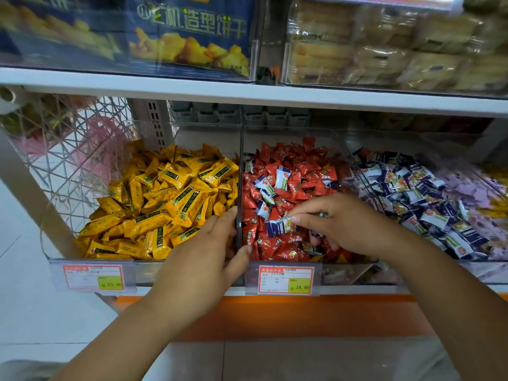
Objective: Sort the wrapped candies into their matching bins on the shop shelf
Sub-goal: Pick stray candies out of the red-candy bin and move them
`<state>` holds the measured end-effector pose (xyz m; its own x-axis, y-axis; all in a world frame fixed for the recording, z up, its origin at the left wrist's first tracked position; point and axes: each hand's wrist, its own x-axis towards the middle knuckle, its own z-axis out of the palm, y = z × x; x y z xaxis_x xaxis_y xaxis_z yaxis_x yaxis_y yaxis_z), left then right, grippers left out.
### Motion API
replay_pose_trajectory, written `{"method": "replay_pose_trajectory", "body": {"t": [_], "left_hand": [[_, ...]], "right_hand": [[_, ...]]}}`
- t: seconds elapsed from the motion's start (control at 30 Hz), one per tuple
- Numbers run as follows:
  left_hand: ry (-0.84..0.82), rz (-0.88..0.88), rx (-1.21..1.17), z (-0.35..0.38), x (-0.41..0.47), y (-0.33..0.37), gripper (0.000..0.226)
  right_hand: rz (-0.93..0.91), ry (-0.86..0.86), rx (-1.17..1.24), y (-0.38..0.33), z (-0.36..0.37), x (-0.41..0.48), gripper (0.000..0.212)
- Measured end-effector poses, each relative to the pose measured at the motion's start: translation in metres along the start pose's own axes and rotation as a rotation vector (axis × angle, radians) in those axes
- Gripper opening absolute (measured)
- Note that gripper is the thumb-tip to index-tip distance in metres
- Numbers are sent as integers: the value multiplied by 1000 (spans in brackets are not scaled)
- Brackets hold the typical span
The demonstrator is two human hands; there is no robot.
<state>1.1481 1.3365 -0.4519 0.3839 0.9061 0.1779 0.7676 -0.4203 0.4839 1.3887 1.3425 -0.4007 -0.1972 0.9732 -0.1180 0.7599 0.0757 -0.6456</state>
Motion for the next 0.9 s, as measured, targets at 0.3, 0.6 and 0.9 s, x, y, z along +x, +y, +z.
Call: {"method": "replay_pose_trajectory", "body": {"t": [0.3,0.6,0.9], "left_hand": [[-24,-16,1,-1,-1,1,66],[-35,-19,-6,-2,-1,2,67],[-31,-25,-17,-1,-1,2,68]], "right_hand": [[-11,131,-38,0,10,10,27],[-61,30,-76,-1,24,9,35],[-78,194,15,-10,35,14,11]]}}
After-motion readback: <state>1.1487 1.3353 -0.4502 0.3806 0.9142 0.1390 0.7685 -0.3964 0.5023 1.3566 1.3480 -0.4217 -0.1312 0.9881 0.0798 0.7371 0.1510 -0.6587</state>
